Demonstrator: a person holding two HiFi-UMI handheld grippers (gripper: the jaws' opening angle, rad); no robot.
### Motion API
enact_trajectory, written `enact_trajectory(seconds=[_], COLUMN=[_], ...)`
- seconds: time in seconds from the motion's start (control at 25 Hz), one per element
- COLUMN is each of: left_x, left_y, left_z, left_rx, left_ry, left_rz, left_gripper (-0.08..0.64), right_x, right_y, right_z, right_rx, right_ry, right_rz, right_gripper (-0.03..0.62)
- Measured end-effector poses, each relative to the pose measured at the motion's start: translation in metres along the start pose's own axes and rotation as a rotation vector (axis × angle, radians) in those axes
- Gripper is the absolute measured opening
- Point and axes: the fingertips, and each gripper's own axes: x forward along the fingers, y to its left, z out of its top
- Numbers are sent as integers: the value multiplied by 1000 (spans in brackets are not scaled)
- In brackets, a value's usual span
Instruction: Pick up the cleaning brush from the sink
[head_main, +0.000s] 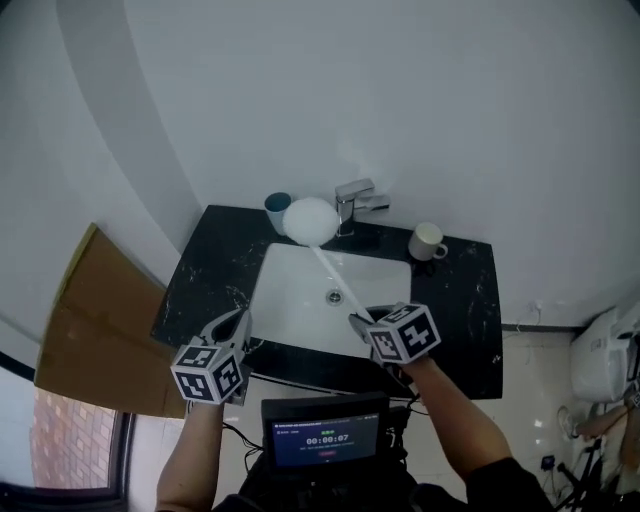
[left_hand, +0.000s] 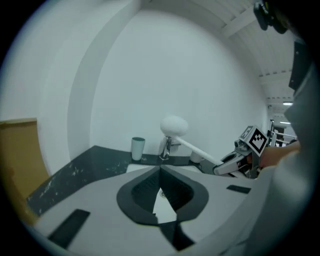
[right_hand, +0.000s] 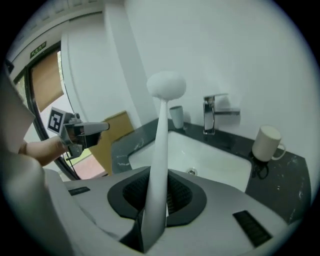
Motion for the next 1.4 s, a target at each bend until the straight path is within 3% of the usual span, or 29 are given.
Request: enact_trajectory(seconds=[0.16,0.32,0.36,0.48,0.64,0.72,0.92,1.04,1.2,1.4], left_x=[-45,-88,-99,-126,-149,-159,-169,-174,-179,-182], left_y=[60,112,119,138,149,138,134,116,114,101], left_z=[31,52,53,41,33,33,45,46,30,27], left_rx=[-14,153,177,153,197,211,109,170,210,257], left_ry=[-149,-247,-263,-268,-302,-339,-407,-409,-379,-394], left_rz=[-98,-135,-143,-157,-127,-149,-108,-148,-134,-142], left_gripper=[5,5,6,5,6,6,5,5,6,6], right_x=[-12,-9,-11,-21,-39,-49,-61,-69,-80,-82], right_y=[57,118,131,164,194,205,224,220,208,206], right_z=[40,60,60,54,49,42,35,28,22,12], right_rx=[23,68,79,94,84,57,-46,-39,19,13], right_ry=[-236,-450,-488,-577,-697,-730,-750,-745,-765,-745], right_rz=[-124,-258,-295,-391,-454,-470,-456,-491,-524,-567], right_gripper=[43,43,43,43,43,43,43,43,43,43])
